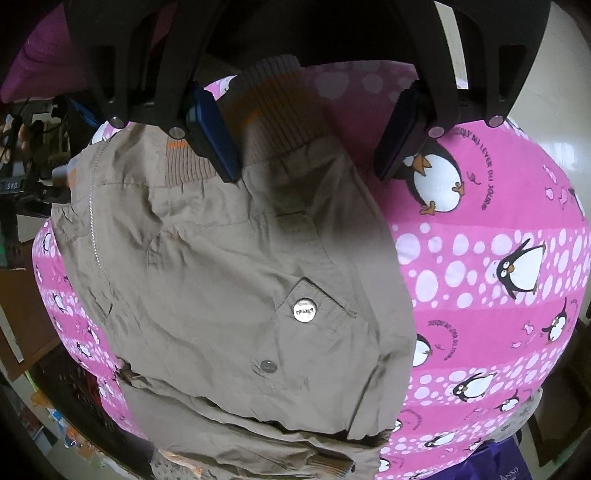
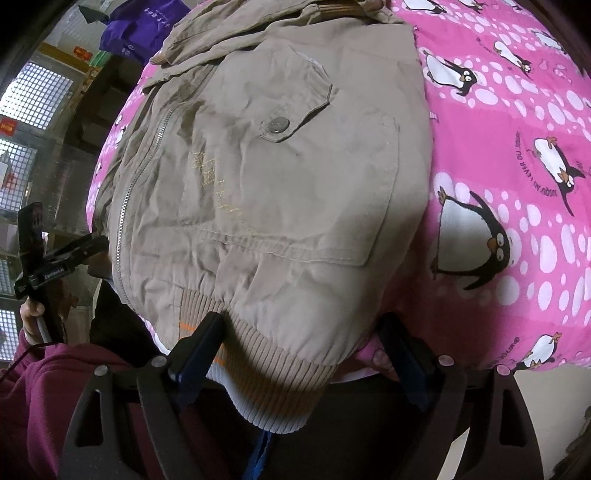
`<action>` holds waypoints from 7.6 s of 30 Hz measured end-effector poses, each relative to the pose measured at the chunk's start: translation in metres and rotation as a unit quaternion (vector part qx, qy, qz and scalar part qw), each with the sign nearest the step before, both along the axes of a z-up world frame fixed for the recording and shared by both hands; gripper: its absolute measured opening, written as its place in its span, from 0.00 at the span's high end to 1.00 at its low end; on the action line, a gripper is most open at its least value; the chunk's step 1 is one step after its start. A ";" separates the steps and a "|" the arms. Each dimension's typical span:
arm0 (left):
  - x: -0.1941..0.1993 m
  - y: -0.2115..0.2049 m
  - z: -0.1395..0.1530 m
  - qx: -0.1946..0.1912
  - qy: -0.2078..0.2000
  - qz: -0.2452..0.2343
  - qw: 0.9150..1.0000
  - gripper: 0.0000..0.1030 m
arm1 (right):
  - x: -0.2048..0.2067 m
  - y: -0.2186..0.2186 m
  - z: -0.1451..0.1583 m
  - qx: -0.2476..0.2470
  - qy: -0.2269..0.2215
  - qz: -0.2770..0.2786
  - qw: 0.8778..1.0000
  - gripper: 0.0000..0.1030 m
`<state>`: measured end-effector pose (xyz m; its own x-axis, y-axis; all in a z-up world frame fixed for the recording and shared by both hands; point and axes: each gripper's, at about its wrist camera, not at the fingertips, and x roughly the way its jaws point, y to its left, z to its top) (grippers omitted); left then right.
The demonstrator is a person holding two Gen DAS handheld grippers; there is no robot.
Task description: Fold large clothes
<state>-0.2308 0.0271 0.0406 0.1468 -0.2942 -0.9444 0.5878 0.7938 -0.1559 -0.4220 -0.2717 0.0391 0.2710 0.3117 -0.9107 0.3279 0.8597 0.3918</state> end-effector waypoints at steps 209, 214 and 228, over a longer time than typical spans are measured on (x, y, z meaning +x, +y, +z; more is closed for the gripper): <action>0.269 -0.123 0.039 -0.064 -0.101 0.118 0.986 0.17 | 0.363 -0.003 0.083 -0.253 -0.161 0.057 0.952 0.34; 0.271 -0.119 0.039 -0.063 -0.102 0.114 0.986 0.17 | 0.389 -0.009 0.073 -0.249 -0.149 0.043 0.956 0.40; 0.295 -0.095 0.041 -0.142 -0.064 0.124 0.980 0.16 | 0.344 -0.039 0.084 -0.181 -0.177 0.002 0.967 0.37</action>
